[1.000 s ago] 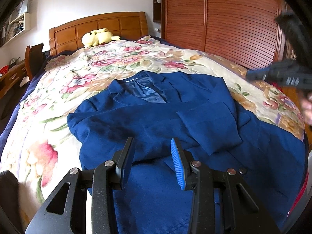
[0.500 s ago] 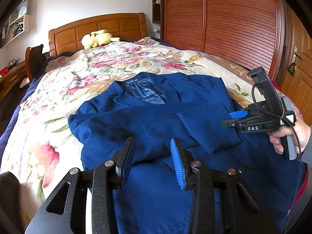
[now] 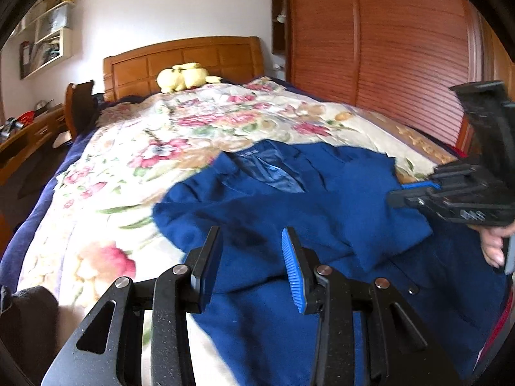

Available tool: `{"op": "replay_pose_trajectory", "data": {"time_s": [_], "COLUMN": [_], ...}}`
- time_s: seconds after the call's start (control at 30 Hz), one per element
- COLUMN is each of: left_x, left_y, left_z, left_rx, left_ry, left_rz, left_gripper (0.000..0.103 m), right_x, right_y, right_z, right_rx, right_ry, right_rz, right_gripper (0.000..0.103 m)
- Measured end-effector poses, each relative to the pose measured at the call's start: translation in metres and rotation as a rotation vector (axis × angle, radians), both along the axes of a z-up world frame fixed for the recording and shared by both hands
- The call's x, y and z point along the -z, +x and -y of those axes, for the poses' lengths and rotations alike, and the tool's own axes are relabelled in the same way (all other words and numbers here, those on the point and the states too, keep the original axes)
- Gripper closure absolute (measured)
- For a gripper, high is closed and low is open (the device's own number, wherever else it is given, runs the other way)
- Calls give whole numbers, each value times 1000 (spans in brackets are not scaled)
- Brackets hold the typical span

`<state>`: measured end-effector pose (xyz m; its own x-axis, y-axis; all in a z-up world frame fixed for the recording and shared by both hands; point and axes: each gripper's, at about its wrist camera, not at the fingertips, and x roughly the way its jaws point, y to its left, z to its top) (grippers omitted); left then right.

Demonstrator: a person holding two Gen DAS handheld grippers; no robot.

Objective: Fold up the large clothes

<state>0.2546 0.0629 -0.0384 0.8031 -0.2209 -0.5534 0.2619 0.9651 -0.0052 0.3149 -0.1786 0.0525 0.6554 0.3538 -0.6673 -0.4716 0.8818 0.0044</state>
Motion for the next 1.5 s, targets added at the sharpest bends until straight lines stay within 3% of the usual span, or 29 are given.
{"op": "replay_pose_trajectory", "data": {"time_s": [0.17,0.37,0.43,0.47,0.5,0.7,0.87,1.03,1.2,1.4,1.5], "left_x": [-7,-10,-9,-8,-7,6,24,55,73,89,98], "left_y": [1,0,-1,-1,-2,-4,-14,-16,-13,-6,0], "left_z": [-27,-38,-37,-35,-32,-10,14,37,43,35,32], "left_rx": [-52,-78,-78,-76,-72,-35,35,114,130,89,66], "left_ry": [-43,-57,-53,-49,-43,-4,43,94,119,120,114], "left_rz": [14,32,31,29,27,2,-19,-109,-166,-227,-264], "left_gripper": [64,64,64,64,64,64,64,64,59,54,53], "right_x": [-13,-2,0,-3,-3,-2,26,61,90,111,115], "right_y": [-24,-37,-35,-35,-35,-45,-50,-45,-36,-35,-37], "right_z": [-44,-57,-50,-41,-34,12,56,84,94,101,97], "right_rx": [-107,-128,-103,-81,-58,92,208,293,339,357,358], "right_ry": [39,47,37,34,32,-37,-76,-107,-143,-64,-75], "right_rz": [-5,-78,-81,-83,-80,-22,-32,-69,-89,-81,-69], "right_gripper": [95,91,79,66,60,60,60,60,60,60,60]}}
